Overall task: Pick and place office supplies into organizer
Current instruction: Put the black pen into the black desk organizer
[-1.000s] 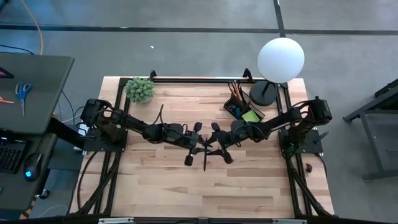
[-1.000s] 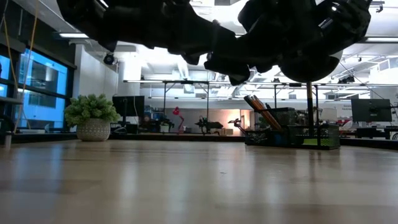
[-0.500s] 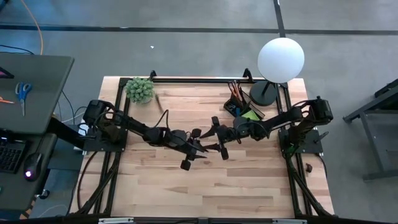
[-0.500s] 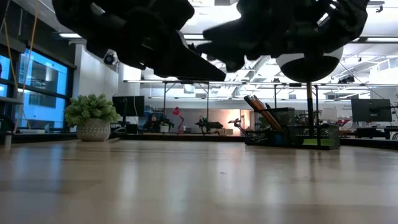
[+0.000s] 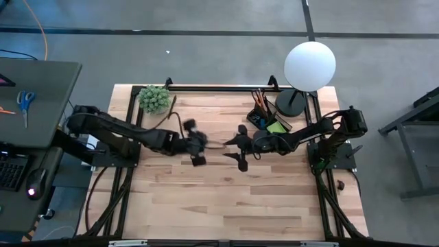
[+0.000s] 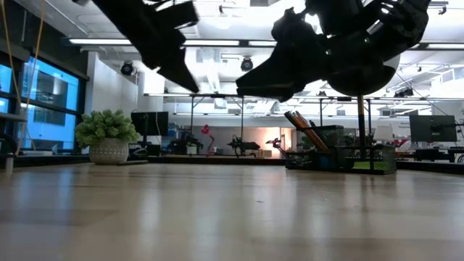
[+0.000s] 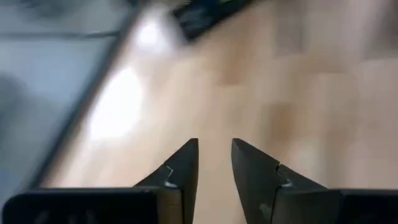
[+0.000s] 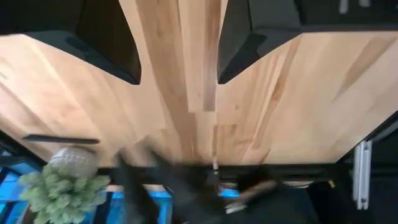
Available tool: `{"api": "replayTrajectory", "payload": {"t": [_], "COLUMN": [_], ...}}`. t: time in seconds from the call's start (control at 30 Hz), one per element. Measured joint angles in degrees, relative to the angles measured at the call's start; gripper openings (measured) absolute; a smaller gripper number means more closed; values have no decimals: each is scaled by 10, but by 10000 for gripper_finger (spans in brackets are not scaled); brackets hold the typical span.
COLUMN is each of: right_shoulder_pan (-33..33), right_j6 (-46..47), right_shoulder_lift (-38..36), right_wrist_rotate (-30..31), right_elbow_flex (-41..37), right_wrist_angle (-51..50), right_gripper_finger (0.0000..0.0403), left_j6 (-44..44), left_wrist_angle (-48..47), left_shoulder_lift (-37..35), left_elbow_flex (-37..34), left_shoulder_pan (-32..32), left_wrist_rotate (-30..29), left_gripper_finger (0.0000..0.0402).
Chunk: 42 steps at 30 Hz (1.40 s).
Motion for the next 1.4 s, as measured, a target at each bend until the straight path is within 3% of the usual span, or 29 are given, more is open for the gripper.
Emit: {"api": "replayTrajectory", "payload": {"t": [0.03,0.1,0.3,0.43,0.6,0.83,0.93,1.27,1.4], "right_shoulder_pan": [0,0,5,10,10,10,10,8,8], "right_j6": [1,3,7,6,0,-12,-12,-13,-13], "right_shoulder_lift": [0,0,1,1,1,1,1,2,2], "right_wrist_rotate": [3,2,-3,-4,-26,-28,-28,-28,-32], "right_elbow_flex": [0,0,2,2,2,2,1,1,1], "right_wrist_angle": [4,11,15,12,1,1,2,2,0], "right_gripper_finger": [204,204,204,204,204,204,204,204,204], "left_j6": [-20,-54,-87,-152,-150,-138,-123,-124,-124], "left_wrist_angle": [-20,-46,-90,-92,-90,-64,-71,-211,-260], "left_shoulder_lift": [-8,-19,7,14,14,48,75,177,219], "left_elbow_flex": [0,0,0,0,0,1,4,115,157], "left_shoulder_pan": [8,37,209,326,434,475,474,474,474], "left_wrist_rotate": [-37,-49,53,99,207,194,160,66,66], "left_gripper_finger": [81,74,69,85,106,108,102,95,95]}}
